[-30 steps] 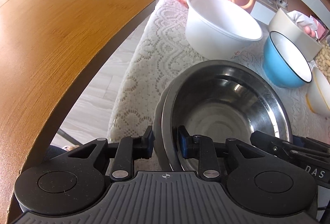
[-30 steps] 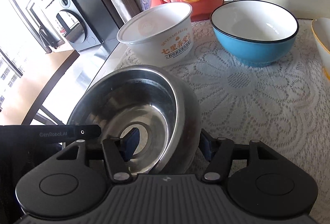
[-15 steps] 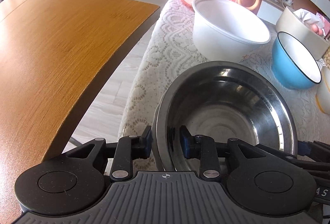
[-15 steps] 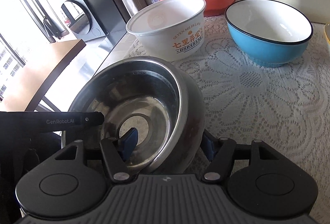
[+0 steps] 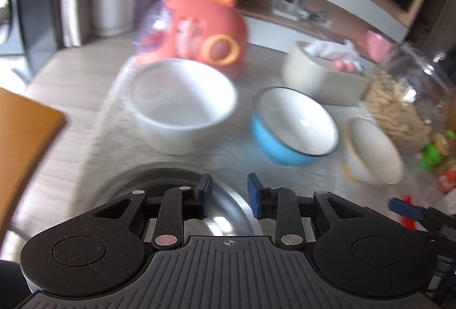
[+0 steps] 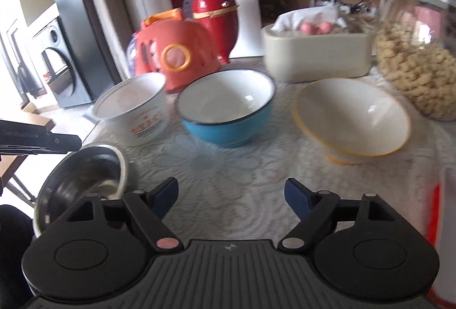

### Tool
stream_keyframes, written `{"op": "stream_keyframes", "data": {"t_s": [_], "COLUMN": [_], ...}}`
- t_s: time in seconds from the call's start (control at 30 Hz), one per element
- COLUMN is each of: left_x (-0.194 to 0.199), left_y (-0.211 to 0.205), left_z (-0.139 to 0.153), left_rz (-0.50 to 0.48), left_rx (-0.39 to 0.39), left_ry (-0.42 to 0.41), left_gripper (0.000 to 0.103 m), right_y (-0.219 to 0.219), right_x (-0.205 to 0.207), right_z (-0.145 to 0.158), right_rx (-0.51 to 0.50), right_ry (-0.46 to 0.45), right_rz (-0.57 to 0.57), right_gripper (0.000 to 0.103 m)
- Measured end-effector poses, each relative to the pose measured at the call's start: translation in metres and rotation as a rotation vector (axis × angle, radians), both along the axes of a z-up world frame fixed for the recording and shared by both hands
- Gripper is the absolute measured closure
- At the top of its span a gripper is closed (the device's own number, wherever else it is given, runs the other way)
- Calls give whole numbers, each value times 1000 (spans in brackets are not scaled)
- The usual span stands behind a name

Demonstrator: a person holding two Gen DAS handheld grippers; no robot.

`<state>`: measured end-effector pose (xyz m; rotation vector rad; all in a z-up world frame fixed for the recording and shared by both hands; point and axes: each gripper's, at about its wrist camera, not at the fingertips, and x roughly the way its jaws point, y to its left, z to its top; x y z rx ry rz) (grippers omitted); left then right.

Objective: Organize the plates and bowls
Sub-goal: 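Grasp the rim of the yellow-rimmed cream bowl with the left gripper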

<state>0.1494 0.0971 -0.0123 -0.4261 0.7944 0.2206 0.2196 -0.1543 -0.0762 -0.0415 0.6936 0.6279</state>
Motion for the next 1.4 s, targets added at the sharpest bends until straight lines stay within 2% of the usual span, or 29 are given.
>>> {"op": "stream_keyframes", "data": {"t_s": [0.1,0.2,0.27,0.37,0.43,0.53,0.6,0.63,0.67,0.87,1.1,1.2,1.27,1.3,1.4], "left_x": [49,90,114,139,148,163,173,177,180,165,102,78,72,72,81], "left_y": [-32,-64,-81,-105,-110,-113,-114,-116,-118,-121,-111,-101,-91,-87,-83], "left_z": [-12,-23,-29,-39,-45,-56,-64,-68,-70,-64,-51,-58,-63,-64,-63], "left_rz": [-147,-204,-203,-173,-160,-147,-154,-171,-194,-240,-309,-314,-316,-299,-259], "left_rx": [-204,-323,-315,-240,-205,-169,-166,-167,-173,-114,-99,-121,-174,-192,-191], "left_ry": [6,15,7,59,79,87,87,91,98,112,173,202,189,183,144], "left_gripper": [73,73,72,72,72,72,73,75,79,79,79,80,81,77,80], "right_y": [-42,-75,-92,-104,-102,-92,-85,-82,-78,-81,-84,-81,-79,-78,-75], "right_x": [19,53,81,125,149,181,195,202,206,187,124,93,82,79,85], "right_z": [14,22,21,10,0,-18,-29,-34,-38,-37,-35,-36,-39,-39,-38], "right_rx": [8,19,24,32,9,12,39,51,55,67,41,20,10,0,-16], "right_ry": [-45,-32,5,53,80,156,238,274,300,293,330,328,345,320,270], "right_rz": [-72,-145,-245,-318,-334,-298,-267,-251,-242,-202,-90,-9,38,46,-9], "right_gripper": [20,20,20,20,20,23,38,52,55,57,57,57,57,57,57]}}
